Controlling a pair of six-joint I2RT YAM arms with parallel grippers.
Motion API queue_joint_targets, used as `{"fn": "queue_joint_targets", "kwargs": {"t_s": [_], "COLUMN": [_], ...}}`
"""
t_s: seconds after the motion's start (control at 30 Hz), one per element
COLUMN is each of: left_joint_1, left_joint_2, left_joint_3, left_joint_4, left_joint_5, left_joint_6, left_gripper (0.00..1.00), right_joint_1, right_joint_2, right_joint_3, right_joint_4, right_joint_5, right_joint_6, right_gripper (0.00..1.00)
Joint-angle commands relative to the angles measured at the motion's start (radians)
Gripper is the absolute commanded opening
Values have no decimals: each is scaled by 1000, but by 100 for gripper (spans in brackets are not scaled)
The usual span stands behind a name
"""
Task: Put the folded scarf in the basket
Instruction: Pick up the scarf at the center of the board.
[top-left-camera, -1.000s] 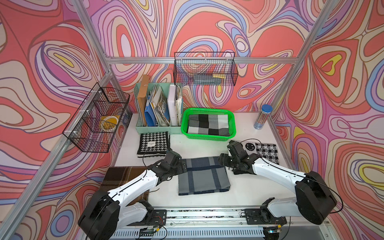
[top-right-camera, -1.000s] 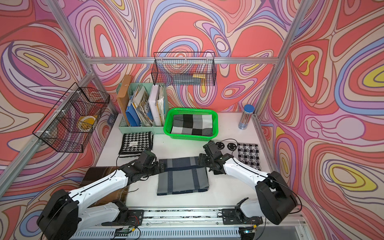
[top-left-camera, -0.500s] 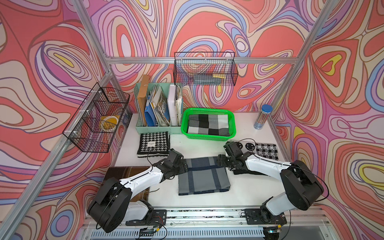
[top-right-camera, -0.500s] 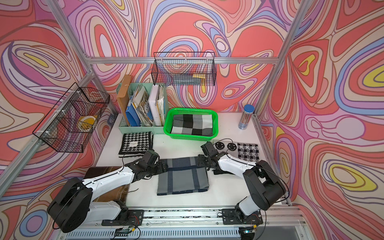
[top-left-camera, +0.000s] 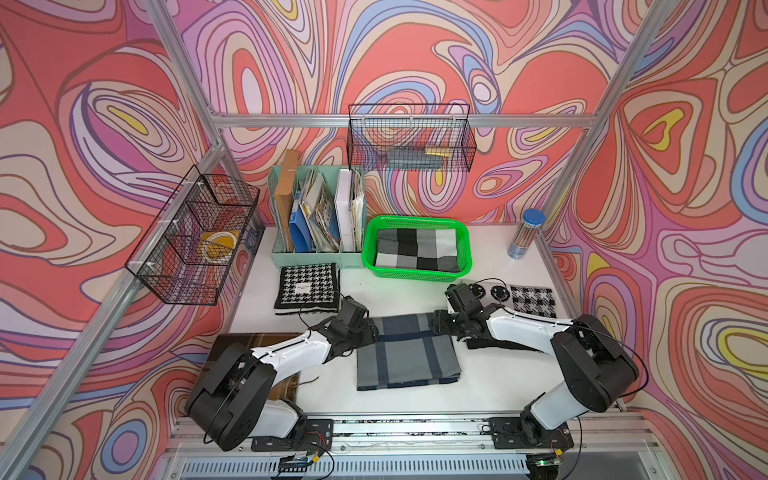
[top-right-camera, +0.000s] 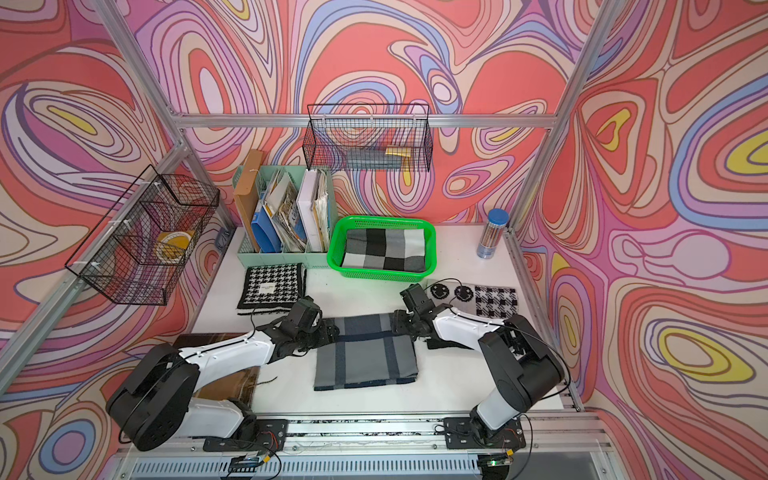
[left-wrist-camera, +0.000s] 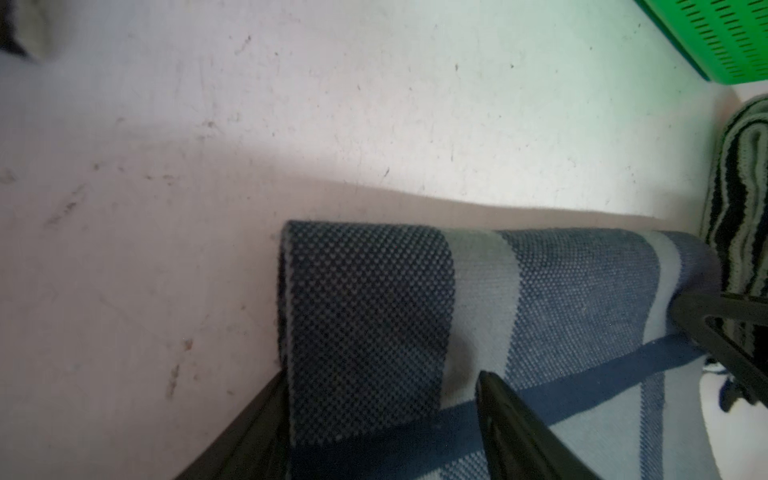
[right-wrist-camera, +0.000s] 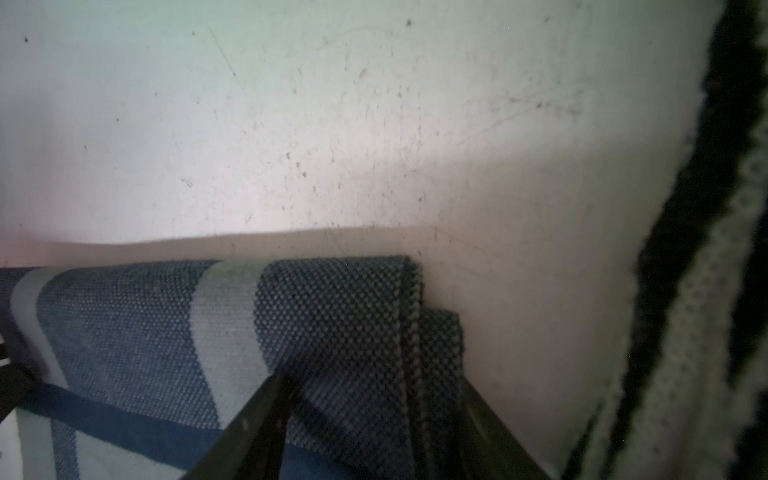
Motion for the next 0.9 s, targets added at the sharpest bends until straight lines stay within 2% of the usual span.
{"fn": "queue_joint_targets", "kwargs": {"t_s": [0.0,0.07,0.13,0.2,0.3,0.33,0.37,0.53,0.87], "left_joint_1": [6,6,6,6,6,6,6,5,-20], "left_joint_2": [26,16,5,-10,-36,-47,-60,-185,-541], "left_joint_3": [-37,-37,-37,-37,-71,-72,-72,-119,-158], "left_joint_4": [-38,-38,-38,-40,-51,-50,-54,-58,-209], "left_joint_5": [33,38,40,38,39,50,65,126,130], "left_joint_6": [-16,-16,-13,-13,-13,-5,3,4,-37], "left_gripper": [69,66,59,44,25,14,2,0,0], "right_joint_1": [-5,-5,-5,-5,-5,-4,-4,18,83], "right_joint_2": [25,27,25,21,2,-12,-28,-155,-473], "right_joint_3": [-24,-25,-24,-19,-19,-21,-26,-80,-174], "right_joint_4": [27,32,37,38,43,46,51,59,20], "right_joint_5": [-32,-47,-55,-60,-82,-94,-107,-128,-114], "right_joint_6": [15,17,17,17,12,8,5,7,50], "right_gripper": [58,55,49,38,12,4,0,0,0]}}
